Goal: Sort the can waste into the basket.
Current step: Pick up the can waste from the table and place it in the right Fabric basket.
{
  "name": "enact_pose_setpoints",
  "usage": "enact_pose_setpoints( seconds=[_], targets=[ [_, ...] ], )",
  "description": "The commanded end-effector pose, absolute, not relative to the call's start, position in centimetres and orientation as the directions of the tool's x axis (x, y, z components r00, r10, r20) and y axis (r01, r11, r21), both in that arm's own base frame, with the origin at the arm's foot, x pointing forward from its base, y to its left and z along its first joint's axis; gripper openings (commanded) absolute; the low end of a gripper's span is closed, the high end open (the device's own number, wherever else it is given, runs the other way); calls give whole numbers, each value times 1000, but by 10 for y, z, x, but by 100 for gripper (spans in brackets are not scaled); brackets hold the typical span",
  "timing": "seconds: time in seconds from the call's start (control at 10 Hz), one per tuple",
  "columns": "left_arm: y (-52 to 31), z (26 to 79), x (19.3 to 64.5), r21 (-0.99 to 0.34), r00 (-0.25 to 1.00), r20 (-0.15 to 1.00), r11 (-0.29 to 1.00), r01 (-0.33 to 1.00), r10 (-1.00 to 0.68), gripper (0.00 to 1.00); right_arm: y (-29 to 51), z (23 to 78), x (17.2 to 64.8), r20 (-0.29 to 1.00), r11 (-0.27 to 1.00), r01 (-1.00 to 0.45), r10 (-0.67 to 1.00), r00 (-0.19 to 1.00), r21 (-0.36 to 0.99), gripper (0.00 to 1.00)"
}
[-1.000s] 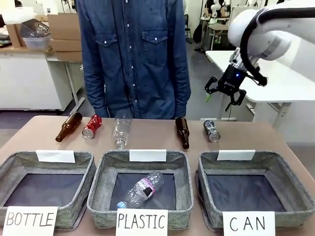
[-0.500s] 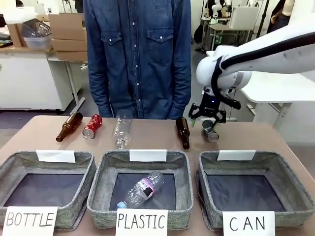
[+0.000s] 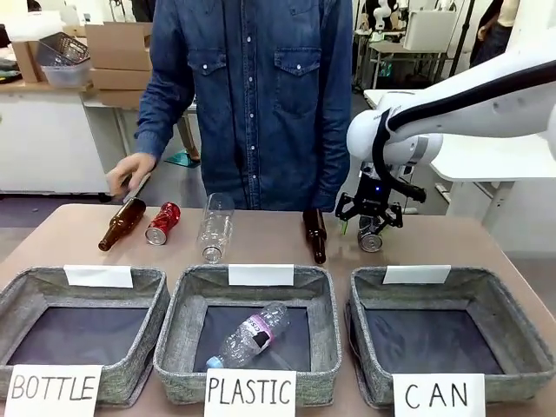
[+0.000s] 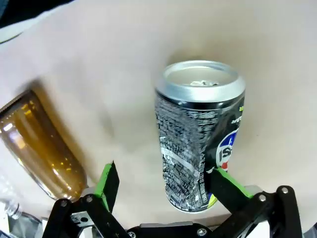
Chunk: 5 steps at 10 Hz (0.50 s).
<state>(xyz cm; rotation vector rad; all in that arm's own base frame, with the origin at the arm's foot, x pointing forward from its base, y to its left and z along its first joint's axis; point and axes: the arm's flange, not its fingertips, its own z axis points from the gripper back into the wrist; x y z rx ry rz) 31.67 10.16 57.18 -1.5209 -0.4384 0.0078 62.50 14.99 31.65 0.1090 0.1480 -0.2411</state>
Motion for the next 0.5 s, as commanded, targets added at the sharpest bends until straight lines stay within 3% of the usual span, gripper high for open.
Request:
enact_pose_setpoints(
  seconds=[0.0, 0.4],
  targets=[
    [103, 572, 316, -956, 919, 292, 65, 285, 263, 100, 146, 323, 615, -167, 958, 278, -263, 950, 76, 100],
    [103, 572, 316, -956, 919, 292, 65, 285, 263, 100, 138, 314, 612, -245, 964, 266, -261, 934, -12, 100]
  ],
)
